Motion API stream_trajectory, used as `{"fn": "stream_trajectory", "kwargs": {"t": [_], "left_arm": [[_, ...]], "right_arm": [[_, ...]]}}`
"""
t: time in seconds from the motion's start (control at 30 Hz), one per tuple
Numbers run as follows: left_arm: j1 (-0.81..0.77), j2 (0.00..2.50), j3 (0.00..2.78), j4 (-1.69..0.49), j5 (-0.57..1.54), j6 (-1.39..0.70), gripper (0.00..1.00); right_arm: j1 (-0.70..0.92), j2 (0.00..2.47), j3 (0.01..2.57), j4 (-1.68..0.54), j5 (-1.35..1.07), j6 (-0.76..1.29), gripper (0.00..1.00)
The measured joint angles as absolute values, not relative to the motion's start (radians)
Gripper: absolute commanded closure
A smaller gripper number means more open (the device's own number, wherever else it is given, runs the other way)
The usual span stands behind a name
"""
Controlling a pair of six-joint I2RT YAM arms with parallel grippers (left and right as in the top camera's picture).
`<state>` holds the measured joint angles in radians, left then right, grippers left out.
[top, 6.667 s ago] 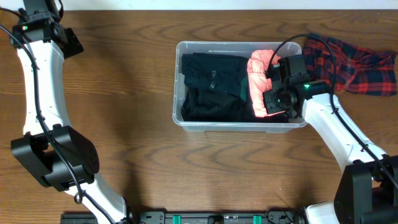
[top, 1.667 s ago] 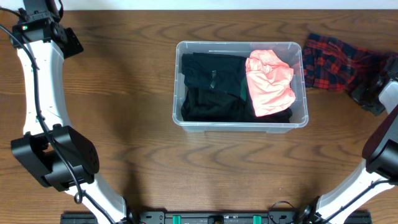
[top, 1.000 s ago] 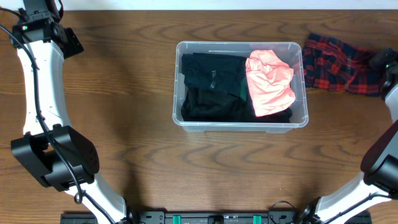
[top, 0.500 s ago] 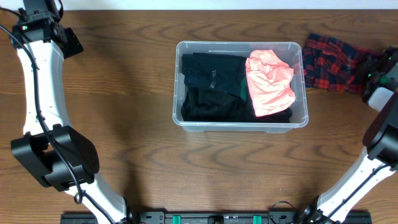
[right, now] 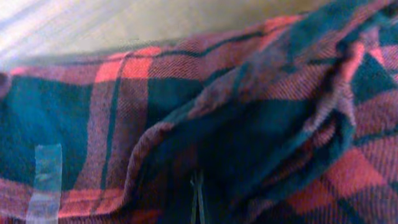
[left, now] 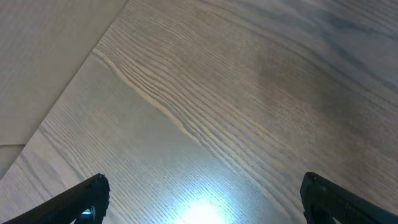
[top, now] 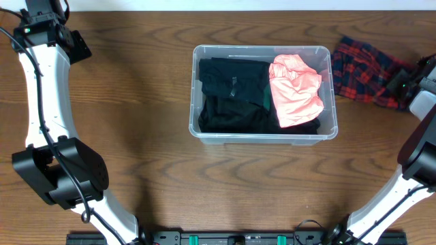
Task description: Pack container
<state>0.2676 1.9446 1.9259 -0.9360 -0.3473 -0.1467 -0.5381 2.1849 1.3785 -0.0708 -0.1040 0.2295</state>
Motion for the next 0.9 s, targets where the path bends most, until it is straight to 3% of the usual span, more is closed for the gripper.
{"fn": "stream_trajectory", "kwargs": {"t": [0.47,0.9], "left_arm": [[0.268,1.945,1.926,-0.936,-0.347,-0.146,0.02],[0.268,1.945,1.926,-0.936,-0.347,-0.147,0.02]], "right_arm": [[-0.538,2.120,1.421,-0.491,-0.097,0.231,0.99],[-0.546,2.074,1.394,-0.611,-0.234,0.231,0.99]]}}
